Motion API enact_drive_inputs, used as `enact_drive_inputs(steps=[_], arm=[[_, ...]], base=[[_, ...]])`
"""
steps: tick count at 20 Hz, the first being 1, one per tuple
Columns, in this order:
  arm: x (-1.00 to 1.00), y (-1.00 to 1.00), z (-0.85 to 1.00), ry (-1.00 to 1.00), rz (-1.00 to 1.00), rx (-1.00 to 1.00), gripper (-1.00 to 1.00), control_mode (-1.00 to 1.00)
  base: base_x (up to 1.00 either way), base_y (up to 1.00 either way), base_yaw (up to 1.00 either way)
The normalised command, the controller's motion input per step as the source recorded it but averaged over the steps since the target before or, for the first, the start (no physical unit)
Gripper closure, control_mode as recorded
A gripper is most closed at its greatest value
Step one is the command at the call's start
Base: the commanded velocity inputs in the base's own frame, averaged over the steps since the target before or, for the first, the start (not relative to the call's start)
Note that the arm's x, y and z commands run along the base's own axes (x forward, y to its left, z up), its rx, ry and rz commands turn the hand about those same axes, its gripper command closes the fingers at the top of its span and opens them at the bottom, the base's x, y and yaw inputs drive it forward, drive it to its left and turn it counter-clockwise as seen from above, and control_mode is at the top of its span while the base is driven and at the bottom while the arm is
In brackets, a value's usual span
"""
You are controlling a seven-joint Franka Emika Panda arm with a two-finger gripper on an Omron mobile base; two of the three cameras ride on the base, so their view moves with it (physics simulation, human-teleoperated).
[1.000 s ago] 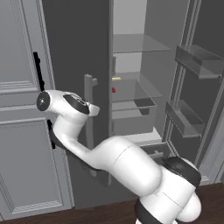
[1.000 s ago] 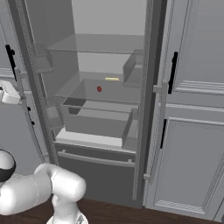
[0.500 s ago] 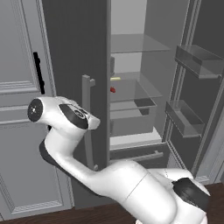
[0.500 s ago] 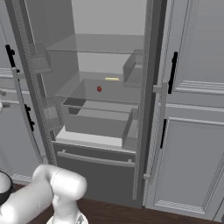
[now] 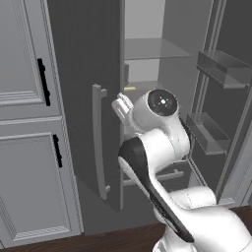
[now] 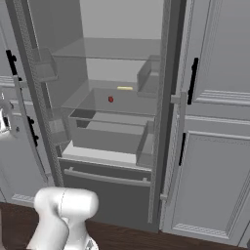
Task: Take the strawberry from the fridge and place it on top of the pancake, located on the dining counter.
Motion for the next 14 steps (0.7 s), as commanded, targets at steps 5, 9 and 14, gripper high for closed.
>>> enact_drive_inputs(steps=[5,9,14], arm=[[-0.22,-1.00,0.08,0.01,0.16,0.82,-1.00,-1.00],[0.56,-0.90,0.07,0.22,0.11,0.75,-1.00,-1.00],[0.90,-0.08,0.00,0.44,0.32,0.27,-1.00,-1.00]], base=[[0.00,0.00,0.00],[0.00,0.00,0.00],[0.00,0.00,0.00]])
